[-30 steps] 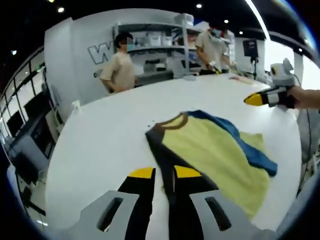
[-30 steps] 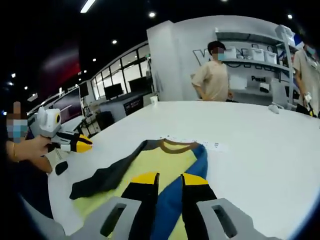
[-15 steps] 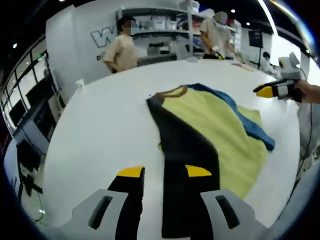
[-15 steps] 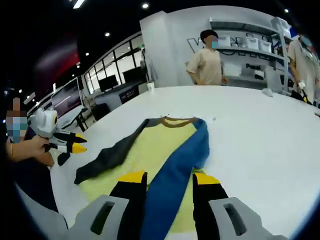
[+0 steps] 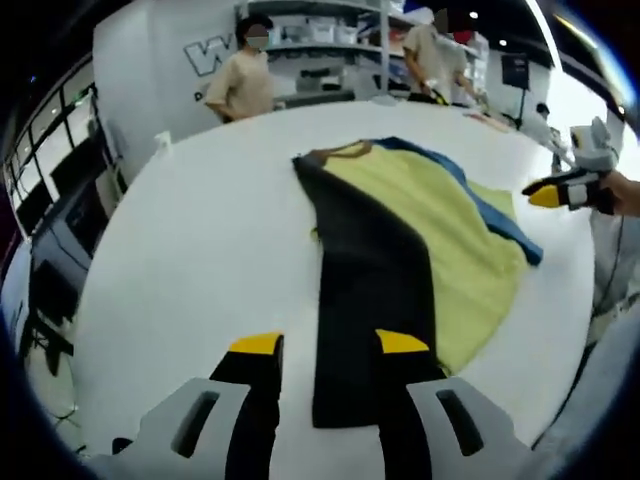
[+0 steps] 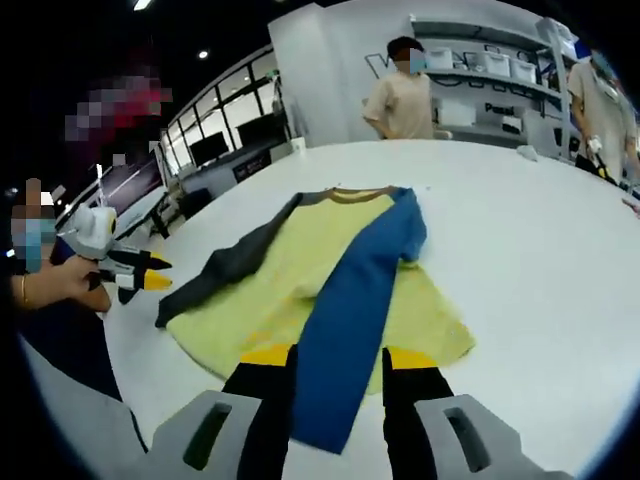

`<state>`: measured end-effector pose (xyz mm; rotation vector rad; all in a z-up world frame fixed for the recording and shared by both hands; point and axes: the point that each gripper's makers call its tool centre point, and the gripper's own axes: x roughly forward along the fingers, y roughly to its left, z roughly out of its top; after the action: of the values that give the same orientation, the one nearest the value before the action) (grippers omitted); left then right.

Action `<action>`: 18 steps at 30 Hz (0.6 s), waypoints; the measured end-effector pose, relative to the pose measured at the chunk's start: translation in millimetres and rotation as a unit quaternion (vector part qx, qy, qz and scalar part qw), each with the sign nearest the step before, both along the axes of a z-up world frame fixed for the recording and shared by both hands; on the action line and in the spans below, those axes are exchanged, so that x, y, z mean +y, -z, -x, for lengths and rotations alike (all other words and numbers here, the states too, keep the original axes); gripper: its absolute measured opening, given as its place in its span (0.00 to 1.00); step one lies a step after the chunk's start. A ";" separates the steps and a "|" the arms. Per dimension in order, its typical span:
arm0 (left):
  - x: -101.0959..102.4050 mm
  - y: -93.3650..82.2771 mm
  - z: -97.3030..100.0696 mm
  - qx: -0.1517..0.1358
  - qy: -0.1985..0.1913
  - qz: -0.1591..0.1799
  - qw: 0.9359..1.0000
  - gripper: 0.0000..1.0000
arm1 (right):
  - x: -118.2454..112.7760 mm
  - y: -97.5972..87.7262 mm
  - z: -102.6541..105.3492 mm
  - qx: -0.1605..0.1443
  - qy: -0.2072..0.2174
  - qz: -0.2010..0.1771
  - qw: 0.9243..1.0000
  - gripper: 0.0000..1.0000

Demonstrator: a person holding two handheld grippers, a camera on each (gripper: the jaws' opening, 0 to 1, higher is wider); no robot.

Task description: Fold the garment on the visible template until the final outline fits inside the template.

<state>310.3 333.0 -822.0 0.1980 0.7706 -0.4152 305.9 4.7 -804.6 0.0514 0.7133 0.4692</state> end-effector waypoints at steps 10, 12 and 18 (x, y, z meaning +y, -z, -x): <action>5.6 22.8 14.7 0.030 0.001 -0.004 1.000 0.32 | 2.7 23.6 20.8 0.032 0.003 0.011 0.999 0.28; 5.0 24.9 13.6 0.033 0.004 -0.005 0.999 0.32 | 5.1 28.1 22.3 0.036 0.000 0.009 0.999 0.28; 0.3 25.5 10.9 0.028 0.021 0.000 0.999 0.28 | 0.8 42.4 29.8 0.054 0.004 0.024 0.998 0.27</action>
<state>299.4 333.3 -847.6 0.2041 0.8234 -0.4617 276.1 5.5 -847.0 0.0349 0.8297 0.4445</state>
